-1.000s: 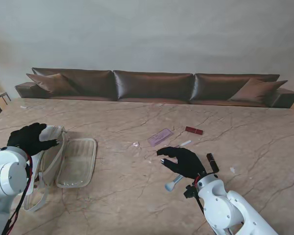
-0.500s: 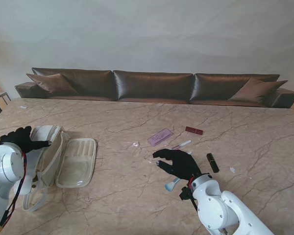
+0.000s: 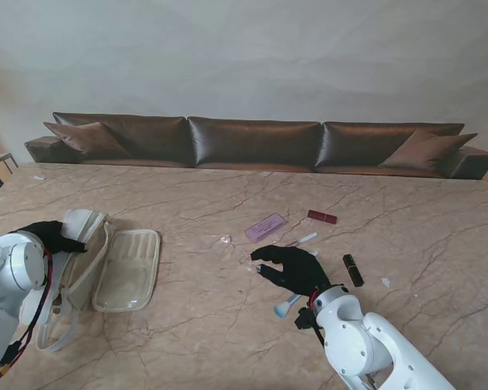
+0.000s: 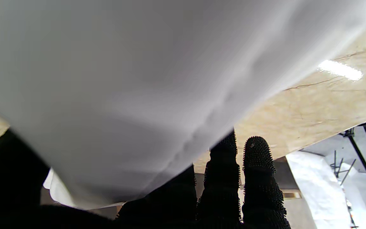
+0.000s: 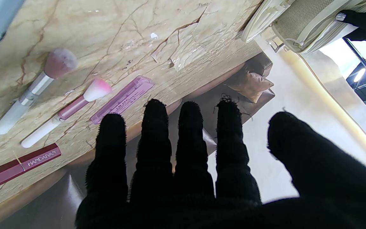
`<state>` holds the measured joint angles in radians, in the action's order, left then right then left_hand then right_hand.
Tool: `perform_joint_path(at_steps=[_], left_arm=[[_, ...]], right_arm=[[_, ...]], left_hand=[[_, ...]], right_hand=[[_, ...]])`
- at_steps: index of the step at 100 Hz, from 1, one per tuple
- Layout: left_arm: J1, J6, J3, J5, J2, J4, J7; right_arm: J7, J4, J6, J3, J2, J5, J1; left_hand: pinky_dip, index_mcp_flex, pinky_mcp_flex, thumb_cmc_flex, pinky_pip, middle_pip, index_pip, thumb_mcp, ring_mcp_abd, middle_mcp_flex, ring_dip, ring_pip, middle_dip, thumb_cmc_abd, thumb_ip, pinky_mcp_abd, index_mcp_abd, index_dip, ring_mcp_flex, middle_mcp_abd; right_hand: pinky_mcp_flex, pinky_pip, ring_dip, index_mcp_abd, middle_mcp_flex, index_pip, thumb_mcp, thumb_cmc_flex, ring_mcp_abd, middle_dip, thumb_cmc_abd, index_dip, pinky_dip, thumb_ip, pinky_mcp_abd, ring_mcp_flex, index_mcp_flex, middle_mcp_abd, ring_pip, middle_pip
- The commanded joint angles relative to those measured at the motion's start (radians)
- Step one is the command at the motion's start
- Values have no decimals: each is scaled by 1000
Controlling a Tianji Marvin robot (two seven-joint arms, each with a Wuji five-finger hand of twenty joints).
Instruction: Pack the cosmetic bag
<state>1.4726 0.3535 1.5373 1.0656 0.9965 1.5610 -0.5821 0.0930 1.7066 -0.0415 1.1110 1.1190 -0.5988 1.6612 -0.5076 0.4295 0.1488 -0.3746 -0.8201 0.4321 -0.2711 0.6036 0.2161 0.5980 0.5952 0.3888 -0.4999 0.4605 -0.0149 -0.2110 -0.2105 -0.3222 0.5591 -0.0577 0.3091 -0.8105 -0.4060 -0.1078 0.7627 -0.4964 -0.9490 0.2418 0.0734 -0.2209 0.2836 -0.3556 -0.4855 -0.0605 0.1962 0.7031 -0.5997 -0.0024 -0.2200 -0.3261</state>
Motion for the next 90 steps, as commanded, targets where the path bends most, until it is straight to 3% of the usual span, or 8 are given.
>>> perform_joint_path(at_steps=[1,13,21,34,45,65,74,90], left_arm=[[-4,2,-19,-9,3,-25,-13],[-23,-8,-38,-4,0,-49,-20],[-34,11,-52,-30,1,-62,-11],[-42,22,-69,-71,4,-78,33],[-45,27,-81,-71,9,-87,69],[-33,37,-80,-151,19,-73,133],[-25,49,-75,-230,28,-58,172],[-13,48,-72,-243,32,-19,182]], right_arm=[[3,3,4,-2,5,3,2],[5,4,5,-1,6,2,5],[4,4,6,1,5,3,6],[1,1,18,4,4,0,5],[0,-2,28,7,3,-4,4],[6,0,37,17,2,-17,4],[9,3,41,21,2,-25,6],[16,3,49,30,2,-28,13]], left_hand=[[-32,120,0,-12,-48,48,-222,108,15,56,41,29,-42,1,-25,-30,151,-92,27,82],[-87,166,40,-42,-161,110,-399,234,18,145,109,121,-92,-66,-8,-41,211,-199,96,108],[-170,198,91,-175,-296,141,-554,308,43,240,207,244,-245,28,-107,-62,290,-213,165,112],[-265,280,247,-304,-543,13,-671,453,64,452,310,450,-451,118,-198,-107,337,-206,308,113],[-273,332,399,-385,-719,197,-820,460,52,554,348,634,-506,116,-262,-140,370,-282,449,151],[-292,288,504,-389,-834,460,-940,445,6,552,396,791,-519,78,-270,-149,382,-496,538,244],[-305,290,521,-408,-855,495,-958,435,16,561,411,819,-526,76,-266,-166,374,-525,557,243],[-303,292,543,-417,-861,487,-957,419,7,569,402,801,-502,71,-267,-154,386,-547,578,265]], right_hand=[[-12,9,-8,-10,-22,-11,20,-33,-21,-6,-26,-19,-21,8,4,-9,9,-4,-7,-20],[-14,10,-10,-11,-21,-11,19,-32,-18,-7,-25,-20,-24,8,5,-10,8,-4,-8,-23],[-14,11,-11,-9,-20,-12,19,-32,-18,-7,-24,-21,-26,8,7,-9,6,-3,-9,-23],[-7,9,-14,-9,-18,-12,18,-31,-17,-9,-24,-21,-30,8,6,-1,6,-4,-13,-27],[-7,11,-15,-7,-19,-12,17,-32,-17,-9,-26,-22,-31,8,5,-2,7,-4,-12,-27],[-9,14,-15,-9,-26,-12,16,-31,-20,-7,-24,-23,-31,8,4,-6,5,-2,-10,-24],[-9,15,-14,-9,-34,-11,16,-32,-22,-6,-24,-22,-32,8,3,-11,5,-2,-7,-20],[-7,15,-14,-9,-34,-11,15,-32,-20,-6,-24,-23,-34,8,4,-9,4,-3,-8,-21]])
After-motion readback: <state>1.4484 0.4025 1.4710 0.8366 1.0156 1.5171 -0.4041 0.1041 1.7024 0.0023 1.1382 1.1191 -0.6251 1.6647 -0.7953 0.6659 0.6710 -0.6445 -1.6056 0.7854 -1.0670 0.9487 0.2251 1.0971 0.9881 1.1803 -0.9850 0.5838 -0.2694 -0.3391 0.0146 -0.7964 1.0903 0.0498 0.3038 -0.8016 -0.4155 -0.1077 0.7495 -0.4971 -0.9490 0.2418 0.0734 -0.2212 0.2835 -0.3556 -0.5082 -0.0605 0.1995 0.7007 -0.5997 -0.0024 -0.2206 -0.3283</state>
